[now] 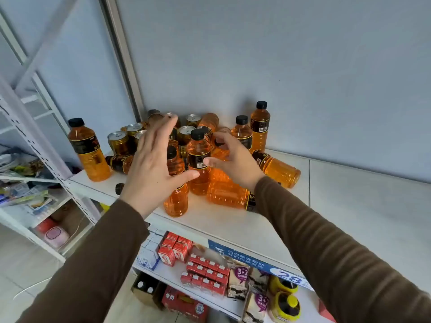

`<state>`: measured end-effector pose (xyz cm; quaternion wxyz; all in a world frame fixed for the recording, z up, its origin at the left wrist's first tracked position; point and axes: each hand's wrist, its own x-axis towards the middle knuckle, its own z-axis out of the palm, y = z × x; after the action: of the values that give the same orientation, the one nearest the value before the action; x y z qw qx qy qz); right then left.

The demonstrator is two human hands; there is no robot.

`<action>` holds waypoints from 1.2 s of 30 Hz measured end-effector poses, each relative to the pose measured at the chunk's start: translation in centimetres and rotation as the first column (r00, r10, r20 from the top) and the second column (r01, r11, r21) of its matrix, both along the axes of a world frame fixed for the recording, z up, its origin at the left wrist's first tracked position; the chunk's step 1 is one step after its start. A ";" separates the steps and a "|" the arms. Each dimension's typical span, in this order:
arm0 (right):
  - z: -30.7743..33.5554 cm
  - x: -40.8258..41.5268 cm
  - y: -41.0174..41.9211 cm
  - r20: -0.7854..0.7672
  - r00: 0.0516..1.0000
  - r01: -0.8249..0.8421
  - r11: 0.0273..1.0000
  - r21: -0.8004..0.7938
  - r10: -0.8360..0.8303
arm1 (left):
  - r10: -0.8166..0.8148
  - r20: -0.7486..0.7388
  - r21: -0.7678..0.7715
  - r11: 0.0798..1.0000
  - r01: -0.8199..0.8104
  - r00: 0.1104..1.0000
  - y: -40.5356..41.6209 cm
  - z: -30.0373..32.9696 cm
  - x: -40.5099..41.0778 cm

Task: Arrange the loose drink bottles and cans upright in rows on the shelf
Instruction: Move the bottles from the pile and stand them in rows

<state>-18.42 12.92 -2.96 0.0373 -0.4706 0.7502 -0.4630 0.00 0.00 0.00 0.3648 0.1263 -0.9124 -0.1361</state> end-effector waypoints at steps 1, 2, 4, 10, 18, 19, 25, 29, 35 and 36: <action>-0.1 0.2 -0.4 0.017 1.000 -0.012 1.000 0.002 0.012 | -0.009 0.000 0.055 0.998 0.009 1.000 -0.1 -0.5 0.3; 0.0 0.4 -0.8 0.034 0.999 -0.020 1.000 0.014 0.019 | -0.010 0.004 0.129 0.992 0.010 1.000 -0.3 -0.8 0.6; -0.3 0.7 -1.6 0.088 0.996 -0.033 0.999 0.027 0.030 | -0.016 0.011 0.272 0.962 0.012 1.000 -0.6 -2.6 1.3; -0.7 1.0 -3.4 0.198 0.977 -0.083 0.996 0.015 0.078 | -0.020 -0.025 0.533 0.845 0.030 1.000 -1.1 -6.8 1.7; -1.3 1.1 -4.3 0.250 0.967 -0.052 0.999 0.008 0.048 | 0.075 -0.061 0.679 0.734 -0.014 0.995 0.2 -11.5 0.6; -1.4 1.1 -4.4 0.254 0.966 -0.048 0.999 0.009 0.044 | 0.087 -0.063 0.684 0.729 -0.020 0.994 0.3 -11.7 0.4; -1.7 1.1 -4.9 0.318 0.948 -0.026 1.000 0.003 0.024 | 0.196 -0.028 0.591 0.794 -0.142 0.980 0.4 -12.1 -0.6; -1.3 1.2 -5.2 0.335 0.942 0.008 0.999 -0.031 0.003 | 0.182 -0.038 0.616 0.778 -0.120 0.983 0.2 -11.9 -0.6; 1.1 1.3 -4.3 0.288 0.958 0.051 0.989 -0.139 -0.009 | 0.136 -0.049 0.594 0.800 -0.080 0.990 0.4 -10.4 -0.3; 1.6 1.3 -4.0 0.275 0.961 0.061 0.986 -0.155 -0.016 | 0.129 -0.051 0.597 0.799 -0.073 0.990 0.5 -10.1 -0.2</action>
<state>-17.14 8.95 -1.37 0.0932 -0.3891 0.7069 -0.5833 -0.24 0.50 -10.08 0.3538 0.2762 -0.7990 -0.4002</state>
